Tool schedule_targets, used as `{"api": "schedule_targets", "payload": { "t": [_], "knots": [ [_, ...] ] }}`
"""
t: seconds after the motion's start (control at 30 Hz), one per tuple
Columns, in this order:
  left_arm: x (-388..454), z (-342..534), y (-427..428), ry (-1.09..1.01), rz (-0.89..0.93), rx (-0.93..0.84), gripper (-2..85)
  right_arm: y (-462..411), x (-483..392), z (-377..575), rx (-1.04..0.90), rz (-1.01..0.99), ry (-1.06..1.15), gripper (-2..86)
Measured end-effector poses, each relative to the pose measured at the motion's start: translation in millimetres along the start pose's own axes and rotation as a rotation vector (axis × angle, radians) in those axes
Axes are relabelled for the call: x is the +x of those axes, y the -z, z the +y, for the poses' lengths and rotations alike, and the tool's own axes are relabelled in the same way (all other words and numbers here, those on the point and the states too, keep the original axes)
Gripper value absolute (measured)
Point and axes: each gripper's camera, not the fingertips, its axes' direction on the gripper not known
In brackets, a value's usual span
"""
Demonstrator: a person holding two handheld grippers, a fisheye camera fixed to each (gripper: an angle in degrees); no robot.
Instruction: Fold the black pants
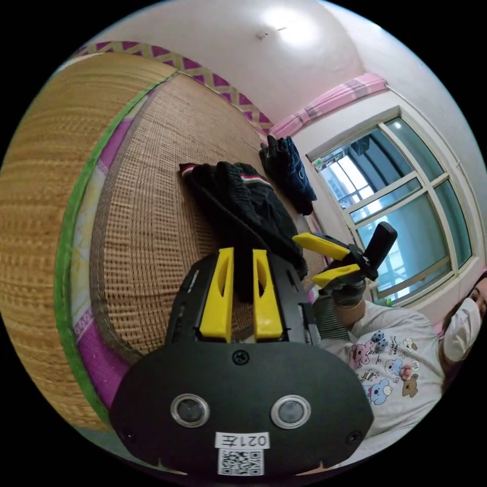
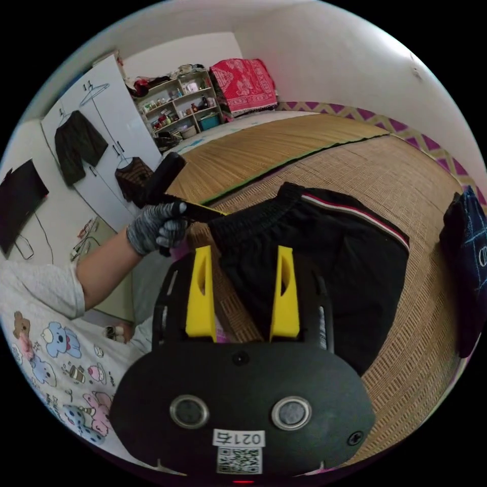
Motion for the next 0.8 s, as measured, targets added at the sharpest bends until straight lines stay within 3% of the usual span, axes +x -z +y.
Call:
{"api": "schedule_targets", "payload": {
  "t": [0.17, 0.4, 0.8],
  "knots": [
    [-1.3, 24.4, 4.7, 0.050, -0.003, 0.087, 7.6, -38.1, -33.5, -15.0, -0.044, 0.134, 0.084, 18.5],
    [7.8, 38.5, -3.0, 0.035, -0.131, 0.056, 7.3, -70.2, -81.3, -14.4, -0.090, 0.334, 0.215, 18.1],
    [21.7, 48.6, -27.5, 0.026, -0.216, 0.072, 6.8, -56.4, -95.2, -7.6, -0.101, 0.340, 0.192, 17.7]
  ]
}}
